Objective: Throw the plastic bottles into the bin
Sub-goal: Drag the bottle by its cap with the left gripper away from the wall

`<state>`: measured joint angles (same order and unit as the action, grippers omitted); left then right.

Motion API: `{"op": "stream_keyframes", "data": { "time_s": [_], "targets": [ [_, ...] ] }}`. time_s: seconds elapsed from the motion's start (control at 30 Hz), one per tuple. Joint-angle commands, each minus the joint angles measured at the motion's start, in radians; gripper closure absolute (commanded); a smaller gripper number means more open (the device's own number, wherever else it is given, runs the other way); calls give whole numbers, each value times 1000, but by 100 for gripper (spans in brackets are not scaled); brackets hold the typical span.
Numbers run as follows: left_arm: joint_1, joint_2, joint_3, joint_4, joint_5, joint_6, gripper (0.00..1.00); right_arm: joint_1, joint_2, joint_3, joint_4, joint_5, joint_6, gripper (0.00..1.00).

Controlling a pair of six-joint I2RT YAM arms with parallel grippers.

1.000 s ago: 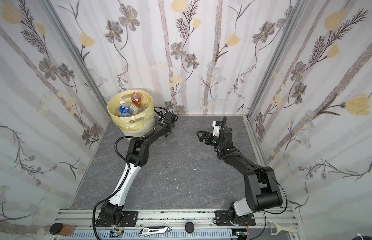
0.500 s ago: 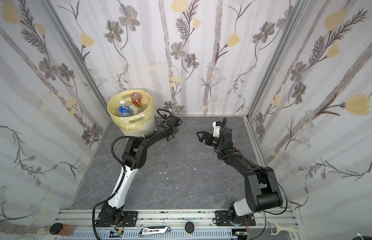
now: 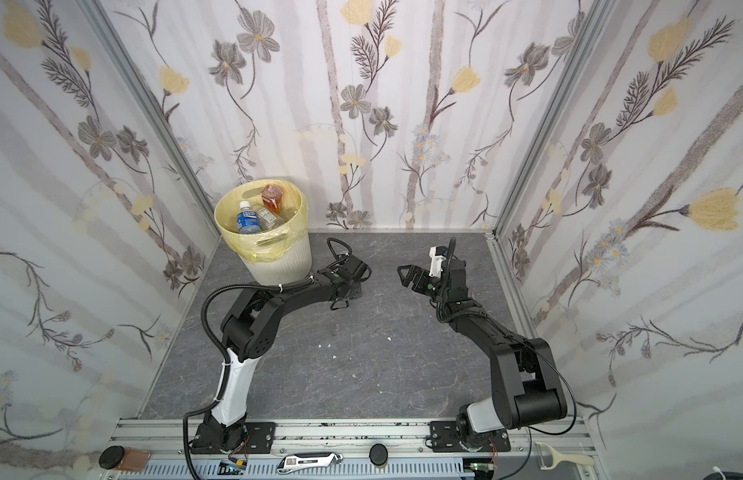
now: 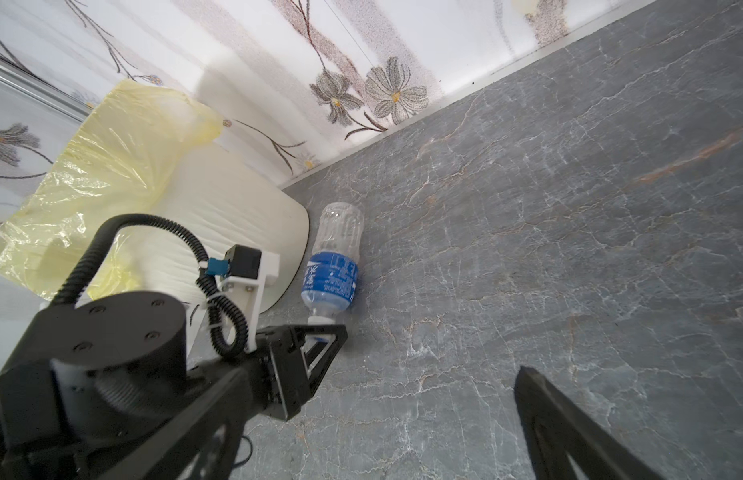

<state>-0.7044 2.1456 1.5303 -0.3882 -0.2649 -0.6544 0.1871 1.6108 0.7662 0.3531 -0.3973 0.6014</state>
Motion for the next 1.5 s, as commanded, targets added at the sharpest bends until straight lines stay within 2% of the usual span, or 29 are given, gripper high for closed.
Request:
{"op": "stream_keyframes", "data": {
  "time_s": [0.0,0.17,0.4,0.73,0.87,0.97,1.17,1.47],
  "targets": [
    [-43,-51,-81,3,34,-4,69,-3,-6,-5,2,11,9,0],
    [-77,-92,-155,3,55,-23,60,-3,-5,-40,14,8,15,0],
    [-83,-159,-151,0,36,8,40,-3,-5,-49,4,8,13,0],
    [-79,-232,-96,-11,11,150,12,-3,0,-51,-11,8,8,0],
    [-55,-191,-33,-11,-22,259,1,-3,-6,-49,-14,7,9,0],
    [-10,-128,34,-9,-7,300,0,-3,-9,-48,-22,3,13,0],
    [74,21,161,-11,110,330,1,-6,-61,-51,-39,12,13,0],
    [92,86,179,-11,150,366,16,-9,-65,-56,-52,-2,-5,0]
  ]
}}
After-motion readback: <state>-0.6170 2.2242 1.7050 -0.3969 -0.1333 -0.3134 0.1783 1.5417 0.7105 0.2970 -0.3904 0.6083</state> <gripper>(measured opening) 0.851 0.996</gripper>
